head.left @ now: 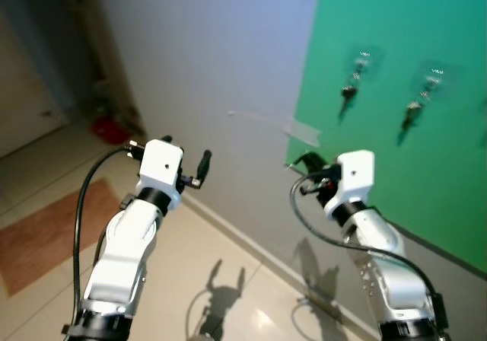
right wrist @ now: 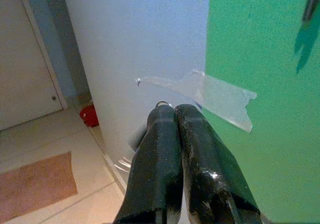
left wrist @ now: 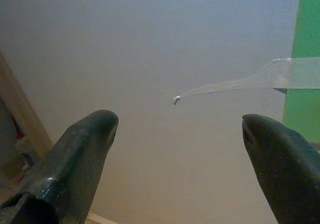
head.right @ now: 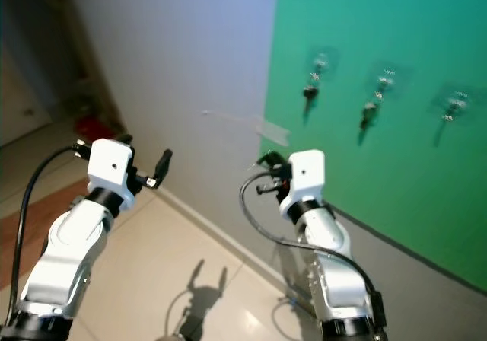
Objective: Hang keys on a hook
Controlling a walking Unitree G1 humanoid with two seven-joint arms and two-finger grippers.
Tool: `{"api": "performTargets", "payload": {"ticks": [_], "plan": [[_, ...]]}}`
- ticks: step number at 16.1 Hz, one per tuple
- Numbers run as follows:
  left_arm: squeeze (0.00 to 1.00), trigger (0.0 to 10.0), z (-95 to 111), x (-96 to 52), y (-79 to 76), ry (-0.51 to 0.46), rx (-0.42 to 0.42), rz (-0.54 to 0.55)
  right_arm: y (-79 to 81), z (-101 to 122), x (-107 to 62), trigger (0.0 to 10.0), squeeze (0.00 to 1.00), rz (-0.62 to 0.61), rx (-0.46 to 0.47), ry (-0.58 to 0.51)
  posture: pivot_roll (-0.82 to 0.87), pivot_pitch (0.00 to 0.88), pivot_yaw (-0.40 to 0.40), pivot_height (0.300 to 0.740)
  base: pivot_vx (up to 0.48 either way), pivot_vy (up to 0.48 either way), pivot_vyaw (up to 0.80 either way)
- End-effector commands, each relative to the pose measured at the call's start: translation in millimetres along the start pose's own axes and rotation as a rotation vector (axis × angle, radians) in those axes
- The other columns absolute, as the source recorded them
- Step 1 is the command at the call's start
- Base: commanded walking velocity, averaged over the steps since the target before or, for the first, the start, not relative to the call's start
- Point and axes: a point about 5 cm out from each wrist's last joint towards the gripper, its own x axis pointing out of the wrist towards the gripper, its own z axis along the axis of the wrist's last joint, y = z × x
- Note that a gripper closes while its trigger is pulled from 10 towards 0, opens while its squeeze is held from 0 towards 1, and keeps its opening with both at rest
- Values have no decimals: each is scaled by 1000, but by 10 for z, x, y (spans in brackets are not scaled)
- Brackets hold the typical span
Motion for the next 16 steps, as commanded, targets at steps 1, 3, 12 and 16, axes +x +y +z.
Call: {"api": "performTargets", "payload": {"ticks": [1, 3, 12, 16], "plan": [[0, 10000, 52, 22, -17, -25, -3, -20, -51, 75, -20, 10000, 0, -22, 15, -31, -76, 0, -22, 740, 0, 0, 0], [0, 10000, 42, 5, -44, -22, -17, -34, -72, 95, -19, 10000, 0, -22, -4, -36, -79, 0, -25, 740, 0, 0, 0], [0, 10000, -11, -7, -30, 1, -9, -9, -129, -74, -60, 10000, 0, -76, -55, 78, -88, 0, -36, 740, 0, 0, -356], [0, 10000, -25, 18, -23, 6, 11, -12, -146, -64, -60, 10000, 0, -114, -49, 82, -96, 0, -27, 740, 0, 0, -800]]}}
